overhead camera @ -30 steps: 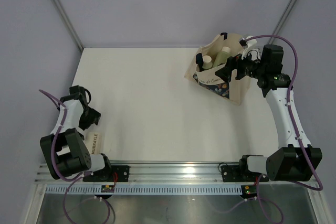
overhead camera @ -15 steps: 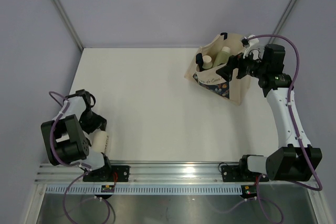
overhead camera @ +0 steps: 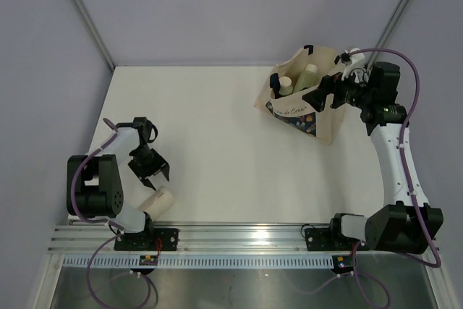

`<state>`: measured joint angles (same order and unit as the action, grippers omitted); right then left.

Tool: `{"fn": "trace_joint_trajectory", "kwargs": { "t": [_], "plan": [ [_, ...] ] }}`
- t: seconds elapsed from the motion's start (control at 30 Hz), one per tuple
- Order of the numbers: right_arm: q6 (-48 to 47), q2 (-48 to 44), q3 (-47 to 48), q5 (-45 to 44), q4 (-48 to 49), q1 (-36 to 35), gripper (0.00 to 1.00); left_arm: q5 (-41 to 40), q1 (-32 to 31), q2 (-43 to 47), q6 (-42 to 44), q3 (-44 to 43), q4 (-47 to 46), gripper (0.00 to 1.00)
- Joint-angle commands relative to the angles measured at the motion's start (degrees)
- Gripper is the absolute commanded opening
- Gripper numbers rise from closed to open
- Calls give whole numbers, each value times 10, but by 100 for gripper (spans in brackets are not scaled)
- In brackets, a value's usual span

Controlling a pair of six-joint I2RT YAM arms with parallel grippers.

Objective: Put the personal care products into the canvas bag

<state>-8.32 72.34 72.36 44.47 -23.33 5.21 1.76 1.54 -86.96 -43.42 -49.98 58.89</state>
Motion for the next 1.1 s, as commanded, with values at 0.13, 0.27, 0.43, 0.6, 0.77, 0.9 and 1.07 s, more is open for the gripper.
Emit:
{"fn": "trace_joint_trajectory", "kwargs": {
  "t": [0.13, 0.27, 0.43, 0.6, 0.77, 0.9, 1.07],
  "plan": [
    [-95, -17, 2, 161, -54, 3, 99, 48, -8, 23, 116, -76, -45, 68],
    [-194, -10, 9, 218, -136, -3, 99, 45, -8, 136, 84, -72, -81, 79],
    [-211, -2, 2, 212, -146, -7, 100, 23, -10, 259, -232, 21, 2, 87],
    [-183, 10, -3, 212, -125, -10, 99, 8, -58, 375, -475, 97, 53, 93],
    [-163, 14, -10, 213, -102, -10, 100, 19, -75, 422, -583, 111, 83, 93],
    [-160, 18, -11, 208, -101, -10, 99, -15, -76, 410, -581, 87, 125, 93],
    [-161, 15, -13, 204, -98, -10, 100, -57, -76, 395, -548, 41, 203, 93]
  ]
}}
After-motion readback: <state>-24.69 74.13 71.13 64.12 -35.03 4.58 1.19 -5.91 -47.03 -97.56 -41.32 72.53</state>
